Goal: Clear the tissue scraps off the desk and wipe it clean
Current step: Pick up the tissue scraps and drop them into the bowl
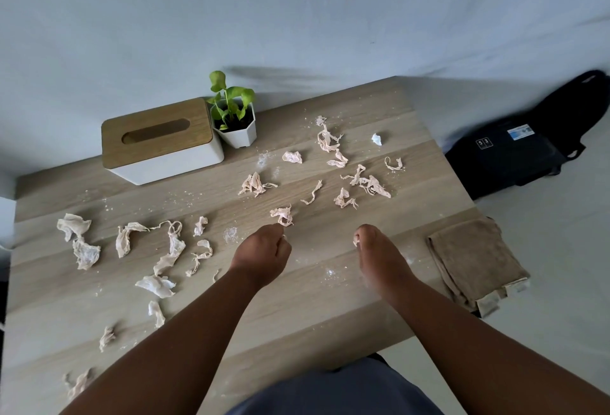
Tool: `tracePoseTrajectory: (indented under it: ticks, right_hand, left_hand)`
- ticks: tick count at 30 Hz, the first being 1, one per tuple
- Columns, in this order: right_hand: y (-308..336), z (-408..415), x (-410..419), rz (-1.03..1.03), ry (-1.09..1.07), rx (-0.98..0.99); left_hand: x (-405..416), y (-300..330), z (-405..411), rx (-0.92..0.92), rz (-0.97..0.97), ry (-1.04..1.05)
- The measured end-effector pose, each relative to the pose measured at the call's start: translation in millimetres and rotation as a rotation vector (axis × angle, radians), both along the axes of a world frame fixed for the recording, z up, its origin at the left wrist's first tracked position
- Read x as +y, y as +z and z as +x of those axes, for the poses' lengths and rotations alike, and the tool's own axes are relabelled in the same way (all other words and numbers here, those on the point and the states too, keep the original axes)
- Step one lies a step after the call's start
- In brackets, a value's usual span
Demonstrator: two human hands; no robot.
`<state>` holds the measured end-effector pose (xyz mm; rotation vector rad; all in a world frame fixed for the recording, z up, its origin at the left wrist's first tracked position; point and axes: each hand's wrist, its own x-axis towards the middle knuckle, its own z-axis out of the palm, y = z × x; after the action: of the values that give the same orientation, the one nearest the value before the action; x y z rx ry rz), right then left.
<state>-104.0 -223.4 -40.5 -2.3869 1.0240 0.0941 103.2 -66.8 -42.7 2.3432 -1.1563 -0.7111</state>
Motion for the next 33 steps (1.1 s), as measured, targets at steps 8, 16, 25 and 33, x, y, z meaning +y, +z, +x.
tracePoseTrajectory:
  ticks: [8,16,25,33]
  right_hand:
    - [5,10,-15,0.043,-0.039,-0.160]
    - [2,24,-39,0.076,-0.037,-0.249]
    - [-7,48,-67,-0.031,-0.029,-0.217]
    - [-20,62,-79,-0.140,0.019,-0.046]
  left_hand:
    - [-8,4,7,-0.005,-0.066,-0.004]
    - [-22,3,14,-0.075,-0.075,0.036]
    - [-40,-7,22,-0.205,-0.058,0.060]
    - [-59,-31,23,-0.367,-0.006,0.011]
